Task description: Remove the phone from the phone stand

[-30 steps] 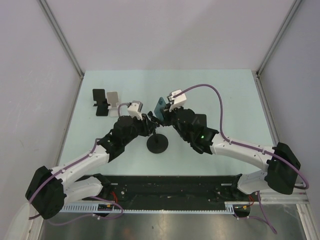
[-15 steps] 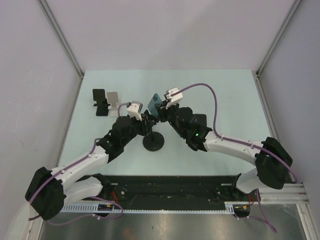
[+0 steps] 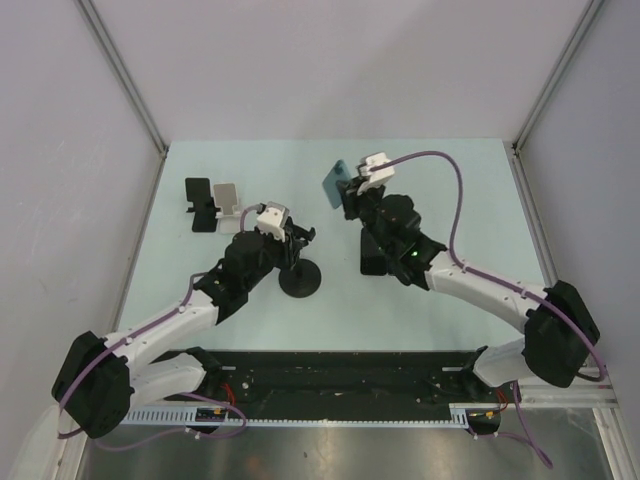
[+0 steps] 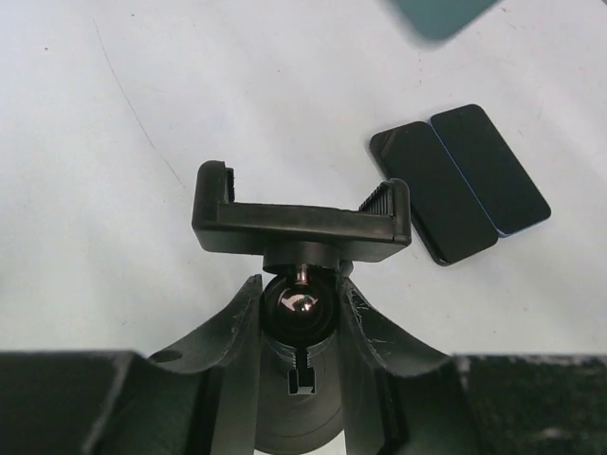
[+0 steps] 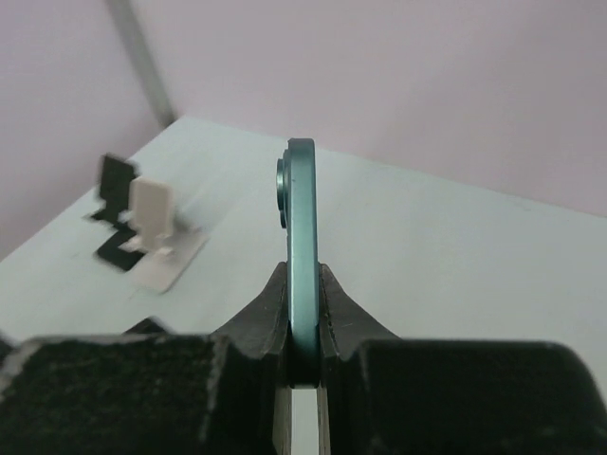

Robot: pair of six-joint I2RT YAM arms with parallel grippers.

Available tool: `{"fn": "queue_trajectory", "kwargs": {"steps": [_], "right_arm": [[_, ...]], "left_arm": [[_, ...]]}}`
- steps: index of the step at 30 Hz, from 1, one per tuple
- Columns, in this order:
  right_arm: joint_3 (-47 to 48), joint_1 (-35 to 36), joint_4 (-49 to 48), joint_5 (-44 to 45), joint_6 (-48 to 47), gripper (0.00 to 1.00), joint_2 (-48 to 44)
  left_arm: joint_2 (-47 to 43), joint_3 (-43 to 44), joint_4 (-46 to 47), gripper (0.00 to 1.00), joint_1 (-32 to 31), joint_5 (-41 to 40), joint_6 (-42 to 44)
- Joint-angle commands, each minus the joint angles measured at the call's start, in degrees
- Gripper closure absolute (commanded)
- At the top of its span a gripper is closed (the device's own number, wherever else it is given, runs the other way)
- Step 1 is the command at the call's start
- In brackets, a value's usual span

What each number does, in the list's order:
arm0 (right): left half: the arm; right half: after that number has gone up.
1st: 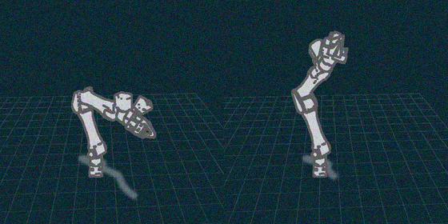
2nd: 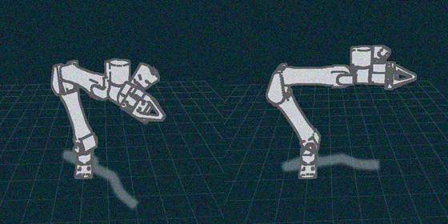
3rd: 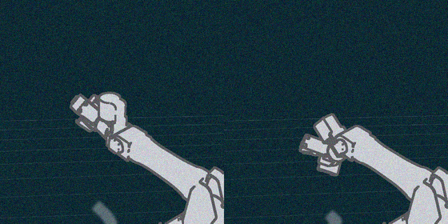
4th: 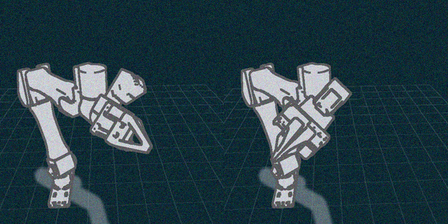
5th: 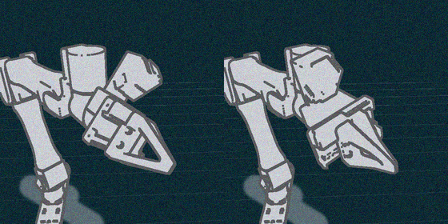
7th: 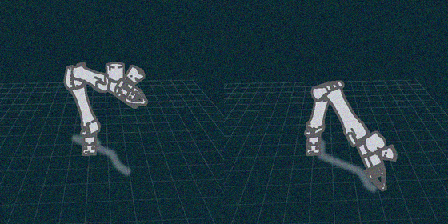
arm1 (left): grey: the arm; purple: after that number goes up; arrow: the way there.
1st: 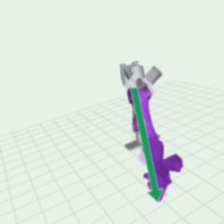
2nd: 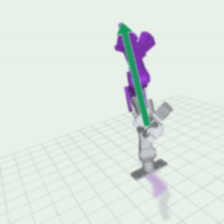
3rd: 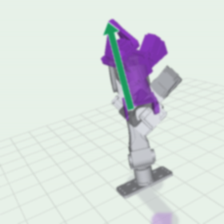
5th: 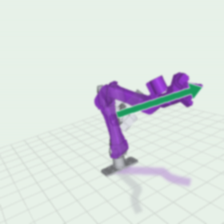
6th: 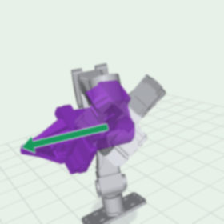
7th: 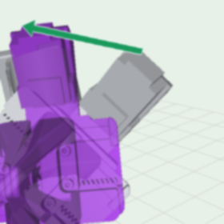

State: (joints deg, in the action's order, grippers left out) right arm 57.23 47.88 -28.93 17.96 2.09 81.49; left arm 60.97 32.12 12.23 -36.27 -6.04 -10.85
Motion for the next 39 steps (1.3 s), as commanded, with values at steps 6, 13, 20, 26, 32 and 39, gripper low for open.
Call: {"fn": "queue_trajectory", "kwargs": {"steps": [6,13,20,26,32,39], "right_arm": [[3.6,-4.1,9.5,2.9,-0.3,1.00,-11.8],[3.5,-5.2,17.1,2.1,1.3,1.00,-17.3],[3.5,-6.3,22.2,-1.3,2.7,1.00,-21.5],[3.0,-6.4,23.6,-5.9,4.8,1.00,-23.2],[2.7,-6.3,24.0,-9.1,7.4,1.00,-24.1],[2.5,-6.2,24.3,-11.9,8.5,1.00,-24.5]], "left_arm": [[-2.8,2.2,-1.9,0.37,0.7,-1.4,8.1],[-9.1,3.4,-1.9,0.11,0.7,1.6,16.2],[-12.5,7.8,-2.6,0.00,0.4,5.6,23.1],[-7.2,13.9,-2.6,0.00,-1.3,14.5,27.4],[-0.3,20.3,-2.2,0.00,-5.6,16.3,31.7],[6.2,24.8,-1.5,0.00,-9.4,19.5,36.0]]}}
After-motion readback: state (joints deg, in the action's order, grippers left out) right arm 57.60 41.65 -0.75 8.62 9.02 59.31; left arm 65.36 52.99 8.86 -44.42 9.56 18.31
